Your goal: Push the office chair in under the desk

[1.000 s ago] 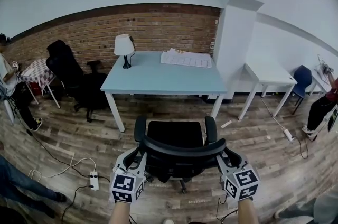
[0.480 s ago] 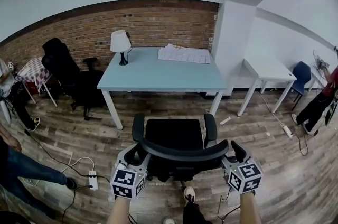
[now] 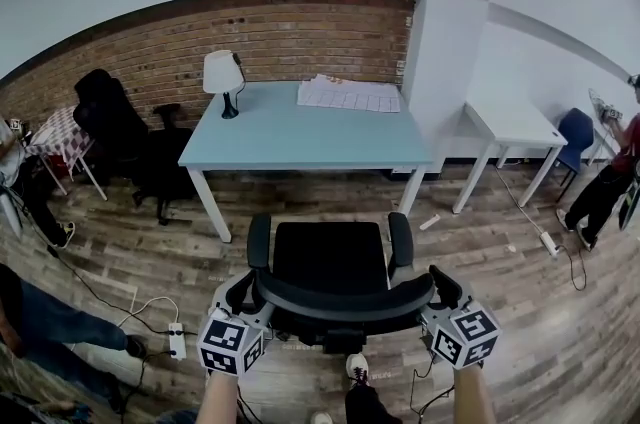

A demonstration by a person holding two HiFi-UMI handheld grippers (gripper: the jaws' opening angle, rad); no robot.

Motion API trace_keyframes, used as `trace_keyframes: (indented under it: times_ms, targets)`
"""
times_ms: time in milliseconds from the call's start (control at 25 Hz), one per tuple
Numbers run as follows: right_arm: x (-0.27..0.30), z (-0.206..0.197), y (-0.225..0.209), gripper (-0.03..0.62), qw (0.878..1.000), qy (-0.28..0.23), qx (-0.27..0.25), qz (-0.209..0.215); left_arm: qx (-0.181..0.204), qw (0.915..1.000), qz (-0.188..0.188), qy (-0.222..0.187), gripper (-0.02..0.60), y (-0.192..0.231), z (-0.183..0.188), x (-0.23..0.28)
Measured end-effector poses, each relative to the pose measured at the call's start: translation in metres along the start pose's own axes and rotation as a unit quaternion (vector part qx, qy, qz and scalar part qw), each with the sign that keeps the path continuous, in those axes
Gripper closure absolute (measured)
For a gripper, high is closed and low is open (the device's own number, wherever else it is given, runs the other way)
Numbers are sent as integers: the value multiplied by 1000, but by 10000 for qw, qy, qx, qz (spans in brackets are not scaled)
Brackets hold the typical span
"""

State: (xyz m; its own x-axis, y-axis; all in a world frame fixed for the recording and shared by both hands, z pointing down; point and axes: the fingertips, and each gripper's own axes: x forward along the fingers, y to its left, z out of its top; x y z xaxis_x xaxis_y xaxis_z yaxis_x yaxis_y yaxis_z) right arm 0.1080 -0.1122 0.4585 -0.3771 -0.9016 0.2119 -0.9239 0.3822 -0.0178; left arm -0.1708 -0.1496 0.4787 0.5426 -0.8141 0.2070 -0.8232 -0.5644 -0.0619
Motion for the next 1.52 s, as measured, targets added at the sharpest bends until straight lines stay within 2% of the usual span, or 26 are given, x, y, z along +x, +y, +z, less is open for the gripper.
trace_keyframes:
  times_ms: [320,760,1080,1520]
  targets:
    - [13,4,2,306,9996,-93,122,241,-35,9999,91,-37,312,10,2,8]
    - [30,8,-15,315,9995,-104,188,220,37,10000,53,-63,319,12,7,26]
    - [64,22,-20,324,9986,-7,-51,533,-4,10000,82,-51,333,37,17,50]
    - [109,31,-39,326,9983,10,-82,584,-98,9998,175,-25,334,66,24,92]
